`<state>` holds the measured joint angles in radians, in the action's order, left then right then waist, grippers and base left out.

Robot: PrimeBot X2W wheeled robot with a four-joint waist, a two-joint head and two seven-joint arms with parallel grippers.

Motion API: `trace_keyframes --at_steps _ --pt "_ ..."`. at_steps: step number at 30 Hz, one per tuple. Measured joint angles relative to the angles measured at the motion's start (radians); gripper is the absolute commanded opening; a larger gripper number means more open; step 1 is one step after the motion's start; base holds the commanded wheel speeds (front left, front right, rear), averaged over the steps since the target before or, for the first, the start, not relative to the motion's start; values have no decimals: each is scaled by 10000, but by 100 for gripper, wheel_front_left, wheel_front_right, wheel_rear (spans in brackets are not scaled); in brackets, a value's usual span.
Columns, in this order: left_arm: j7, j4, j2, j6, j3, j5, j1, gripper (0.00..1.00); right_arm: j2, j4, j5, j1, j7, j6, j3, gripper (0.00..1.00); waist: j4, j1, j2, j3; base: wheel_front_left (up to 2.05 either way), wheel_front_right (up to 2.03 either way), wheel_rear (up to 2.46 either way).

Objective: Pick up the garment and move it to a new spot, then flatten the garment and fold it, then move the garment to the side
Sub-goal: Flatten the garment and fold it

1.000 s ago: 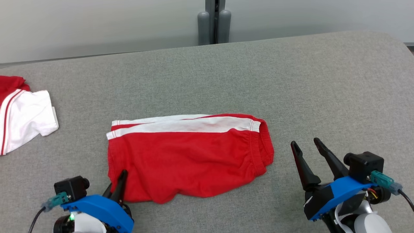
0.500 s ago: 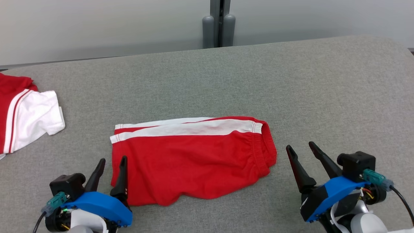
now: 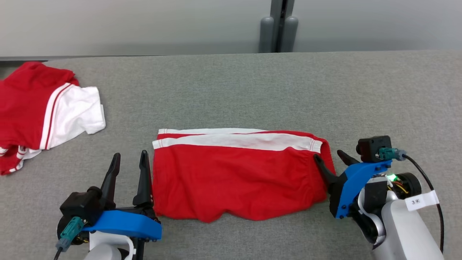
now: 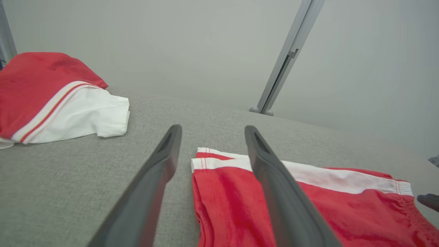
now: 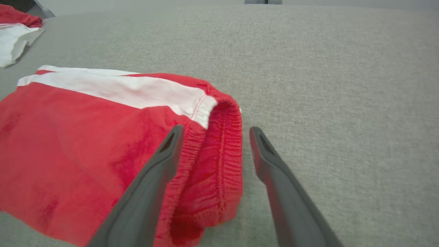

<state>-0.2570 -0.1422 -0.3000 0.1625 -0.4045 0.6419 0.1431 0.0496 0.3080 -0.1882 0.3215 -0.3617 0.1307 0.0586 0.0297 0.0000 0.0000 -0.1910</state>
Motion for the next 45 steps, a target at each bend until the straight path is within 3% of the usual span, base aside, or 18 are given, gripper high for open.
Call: trace_keyframes --at_steps 4,10,11,12,13,14,15,16,21,28,31,36,41,45 --pt "-21 207 56 54 117 -238 -125 100 6 723 577 317 -383 -2 -393 100 371 0 0 -55 0 0 0" --pt "-46 382 184 44 324 -562 -336 100 0 1574 117 512 -934 -2 -420 100 721 -1 0 -131 0 0 0" --pt "-46 405 203 42 349 -614 -375 100 2 1664 -6 582 -1016 -2 -397 69 739 0 0 -141 0 0 0" --pt "-44 424 226 35 374 -646 -389 100 6 1768 -180 658 -1053 -2 -378 45 748 0 0 -147 0 0 0" --pt "-44 433 247 23 393 -685 -393 100 8 1877 -314 713 -1103 -2 -316 31 747 0 0 -146 0 0 0" --pt "-46 443 265 -13 410 -725 -404 100 27 1967 -374 770 -1124 -2 -257 31 736 0 0 -143 0 0 0" --pt "-46 447 278 -38 422 -757 -425 100 31 2038 -412 820 -1120 -2 -182 12 707 0 0 -138 0 0 0" --pt "-46 445 293 -46 426 -807 -451 100 27 2121 -453 861 -1087 -2 -82 0 665 0 0 -131 0 0 0" --pt "-46 449 337 -113 399 -955 -558 100 90 2130 -796 974 -1099 2 211 0 312 0 0 -49 0 0 0" --pt "-46 426 357 -221 326 -1001 -557 100 1810 1331 -1049 743 -1939 0 -539 0 -149 0 0 41 0 0 0" --pt "-46 380 368 -234 295 -1035 -553 100 2178 943 -1083 630 -2259 0 -991 0 -244 0 0 40 0 0 0" --pt "-29 253 314 -286 167 -1097 -492 100 1766 67 -1967 535 -2646 0 -807 0 -269 0 0 26 0 0 0" --pt "-12 245 221 -309 157 -1126 -413 100 671 -790 -3126 544 -2968 0 -201 0 -133 0 0 34 0 0 0" --pt "44 238 215 -284 79 -1149 -412 100 155 -926 -3862 715 -2947 0 174 0 55 0 0 52 0 0 0"
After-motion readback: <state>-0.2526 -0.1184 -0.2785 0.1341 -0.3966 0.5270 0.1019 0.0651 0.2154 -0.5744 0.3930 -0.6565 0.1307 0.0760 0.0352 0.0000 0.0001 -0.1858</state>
